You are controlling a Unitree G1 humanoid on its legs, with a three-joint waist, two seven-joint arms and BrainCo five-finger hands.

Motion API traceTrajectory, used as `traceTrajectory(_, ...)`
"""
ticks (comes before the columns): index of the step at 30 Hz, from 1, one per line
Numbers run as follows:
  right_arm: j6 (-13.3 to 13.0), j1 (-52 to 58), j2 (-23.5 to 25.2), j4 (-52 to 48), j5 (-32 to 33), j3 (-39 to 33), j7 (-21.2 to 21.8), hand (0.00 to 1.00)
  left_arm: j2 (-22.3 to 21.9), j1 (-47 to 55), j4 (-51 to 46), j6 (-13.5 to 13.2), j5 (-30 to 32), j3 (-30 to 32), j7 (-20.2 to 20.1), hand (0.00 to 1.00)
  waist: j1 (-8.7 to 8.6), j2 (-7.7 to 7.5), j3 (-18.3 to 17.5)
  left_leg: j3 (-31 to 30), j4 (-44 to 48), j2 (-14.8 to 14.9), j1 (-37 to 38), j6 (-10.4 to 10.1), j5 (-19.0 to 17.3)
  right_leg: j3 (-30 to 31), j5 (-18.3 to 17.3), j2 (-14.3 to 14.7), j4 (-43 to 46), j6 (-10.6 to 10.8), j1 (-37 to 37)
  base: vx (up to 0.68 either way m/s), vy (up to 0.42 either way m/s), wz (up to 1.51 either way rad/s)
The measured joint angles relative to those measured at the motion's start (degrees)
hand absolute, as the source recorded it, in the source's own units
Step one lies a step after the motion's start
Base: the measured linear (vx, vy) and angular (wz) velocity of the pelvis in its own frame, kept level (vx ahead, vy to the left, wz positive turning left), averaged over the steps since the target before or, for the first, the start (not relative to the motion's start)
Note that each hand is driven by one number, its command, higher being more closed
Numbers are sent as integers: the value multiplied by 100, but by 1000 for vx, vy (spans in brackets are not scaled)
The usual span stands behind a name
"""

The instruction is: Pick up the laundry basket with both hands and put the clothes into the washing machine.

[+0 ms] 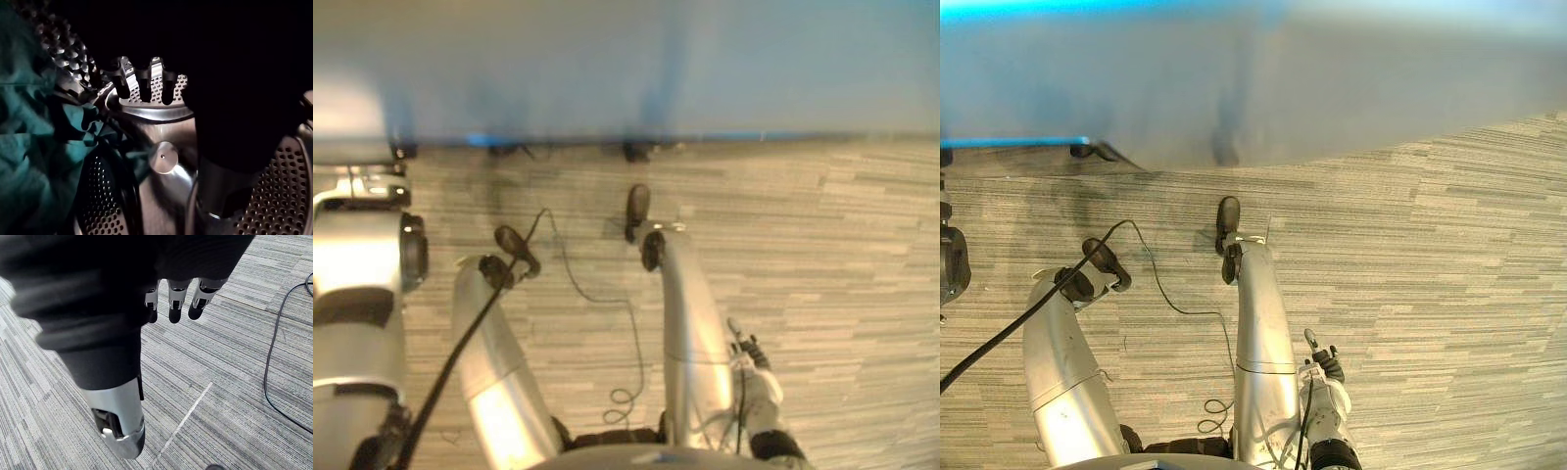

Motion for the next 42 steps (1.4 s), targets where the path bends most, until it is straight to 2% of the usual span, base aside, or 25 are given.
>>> traceTrajectory(7,4,20,-10,1,-41,8,109,0,-75,1577,-1010,-54,-189,514,54,0,38,1,0,-31,68,0,0,-12,-9,-3,-97,-23,154,-17,-25,-15,-7,3)
traceTrajectory(9,11,45,-13,-3,-48,8,107,0,-298,2200,-1435,-114,-469,690,104,0,93,6,8,-88,157,-1,-22,-42,-39,-9,-184,-38,308,-36,-50,-12,-17,8)
traceTrajectory(15,31,80,-21,-12,-54,2,91,0,-920,3582,-2325,-235,-694,1008,285,0,147,9,11,-217,244,-49,-108,-94,-61,-48,-356,-103,554,-106,-139,-23,-23,10)
traceTrajectory(20,52,114,-14,-50,-59,-48,68,0,-1385,4610,-3400,-382,-852,1148,312,0,206,26,20,-299,267,-86,-122,-104,-57,-51,-364,-103,595,-112,-135,-5,-4,1)
traceTrajectory(21,99,121,-15,-64,-68,-90,66,0,-1585,4896,-3673,-451,-909,1152,311,0,245,62,41,-301,245,-89,-86,-90,-42,-55,-347,-104,576,-85,-92,-3,-10,3)
traceTrajectory(25,134,127,-28,-191,-284,-111,64,0,-2373,5620,-4130,-579,-921,1129,255,0,322,137,85,-196,-194,-220,364,-115,179,-83,-238,-176,243,-123,311,5,-22,14)
traceTrajectory(29,130,139,74,-138,-511,-140,81,0,-3215,6794,-4118,-632,-918,1065,-16,0,420,187,61,45,-1237,-409,1908,-181,469,-235,-134,-202,-608,-123,1807,23,-64,20)
traceTrajectory(31,127,148,86,37,-609,-167,95,0,-3451,7227,-3926,-706,-915,931,-267,0,493,224,25,203,-1850,-523,2687,-135,623,-281,-12,-190,-1168,-82,2560,51,-64,17)
traceTrajectory(32,129,214,39,111,-727,-208,98,0,-3604,7461,-3548,-713,-913,816,-441,0,518,352,-97,217,-2200,-596,3073,-120,716,-373,102,-184,-1567,-55,3006,92,-1,10)
traceTrajectory(35,188,311,14,327,-737,-238,99,0,-3959,7895,-2350,-599,-902,789,-750,0,521,494,-483,391,-2894,-785,3975,-107,872,-392,314,-179,-2268,37,3897,121,32,7)
traceTrajectory(36,220,402,21,382,-791,-285,100,0,-4125,8062,-1744,-474,-834,858,-863,0,525,542,-675,501,-3150,-827,4402,-104,893,-390,366,-179,-2550,86,4299,168,70,-3)
traceTrajectory(38,266,512,113,507,-970,-390,102,0,-4251,8260,-769,-274,-601,1068,-1029,0,512,553,-1023,639,-3557,-921,5013,-106,949,-388,479,-181,-2983,147,4887,172,77,-5)
traceTrajectory(40,287,710,272,606,-1212,-690,106,0,-4309,8287,385,-7,184,1833,-1196,0,480,572,-1554,794,-4140,-1023,5675,-125,1063,-477,667,-176,-3662,204,5598,199,68,4)
traceTrajectory(42,365,795,313,716,-1421,-803,110,0,-4336,8294,932,91,622,2368,-1260,0,473,572,-1887,920,-4591,-1119,6094,-180,1168,-481,845,-149,-4213,207,6025,159,44,-5)
